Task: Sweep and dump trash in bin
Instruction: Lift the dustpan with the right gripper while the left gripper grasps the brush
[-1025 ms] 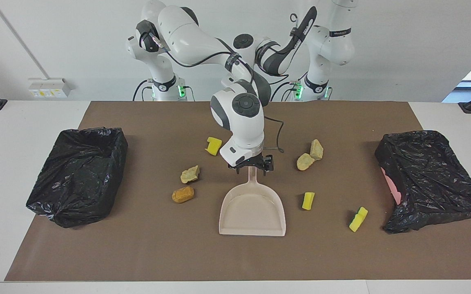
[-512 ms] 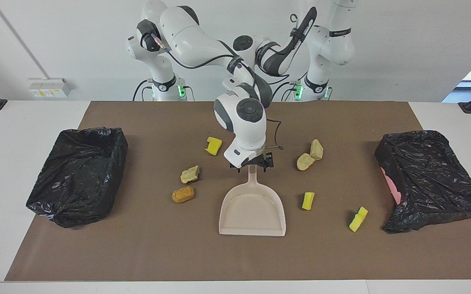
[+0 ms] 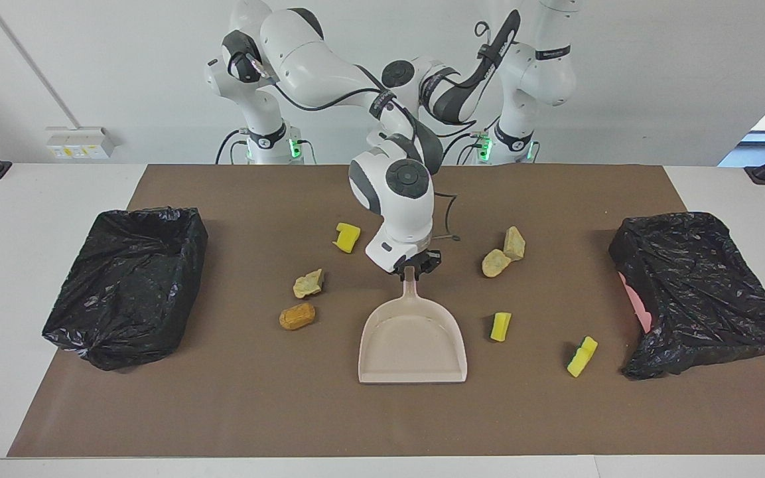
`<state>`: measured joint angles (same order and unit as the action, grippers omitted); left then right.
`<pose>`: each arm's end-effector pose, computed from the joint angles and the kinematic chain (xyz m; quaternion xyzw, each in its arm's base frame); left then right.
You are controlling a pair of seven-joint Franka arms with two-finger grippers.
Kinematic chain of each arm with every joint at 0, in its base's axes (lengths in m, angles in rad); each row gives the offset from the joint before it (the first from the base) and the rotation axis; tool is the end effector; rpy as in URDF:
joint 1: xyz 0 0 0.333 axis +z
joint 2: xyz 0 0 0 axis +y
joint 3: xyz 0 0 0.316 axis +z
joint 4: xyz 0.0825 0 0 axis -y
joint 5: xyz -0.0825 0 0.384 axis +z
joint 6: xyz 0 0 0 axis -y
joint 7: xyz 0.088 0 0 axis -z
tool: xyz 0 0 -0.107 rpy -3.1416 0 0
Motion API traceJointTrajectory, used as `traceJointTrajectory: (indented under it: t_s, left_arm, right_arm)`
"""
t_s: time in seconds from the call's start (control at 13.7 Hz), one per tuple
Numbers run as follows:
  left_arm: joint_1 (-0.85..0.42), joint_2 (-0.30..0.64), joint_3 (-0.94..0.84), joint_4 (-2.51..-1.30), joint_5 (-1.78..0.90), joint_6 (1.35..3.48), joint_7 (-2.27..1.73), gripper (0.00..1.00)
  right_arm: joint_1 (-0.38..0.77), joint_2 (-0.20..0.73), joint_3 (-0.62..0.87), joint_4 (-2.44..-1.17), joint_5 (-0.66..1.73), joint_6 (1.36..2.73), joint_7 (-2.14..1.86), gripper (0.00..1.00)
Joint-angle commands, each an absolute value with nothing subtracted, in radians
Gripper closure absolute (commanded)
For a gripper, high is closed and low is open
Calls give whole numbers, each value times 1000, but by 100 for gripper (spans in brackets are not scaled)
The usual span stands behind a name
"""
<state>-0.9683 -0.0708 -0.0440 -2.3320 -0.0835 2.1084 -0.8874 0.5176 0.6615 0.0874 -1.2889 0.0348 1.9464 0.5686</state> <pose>0.2507 -0.4086 0.3540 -0.9958 0.0380 0.0709 0.0431 0.6108 0.4070 0.3601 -0.9991 -0.0026 0.0245 0.0353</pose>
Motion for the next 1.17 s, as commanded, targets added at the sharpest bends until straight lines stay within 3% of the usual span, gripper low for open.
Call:
traceJointTrajectory:
  t_s: [0.0,0.29,0.51,0.73,1.1]
  left_arm:
    - [-911,-110,-48,-2293,-84,1981,-870,100]
    - [-746,-185,-43,-2292,-81,1843,-723,100]
    - [-580,-273,-43,-2293,-40,1735,-673,100]
    - [-519,-311,-43,-2316,-25,1631,-718,100]
    - [-397,-379,-44,-2416,-21,1621,-822,100]
  right_arm:
    - [488,602,95,-1331,60,1953,401,100]
    - [353,514,107,-1335,115,1867,-45,100]
    - [321,457,106,-1338,95,1774,-328,100]
    - [266,439,106,-1344,68,1701,-712,100]
    - [362,397,104,-1474,5,1721,-821,100]
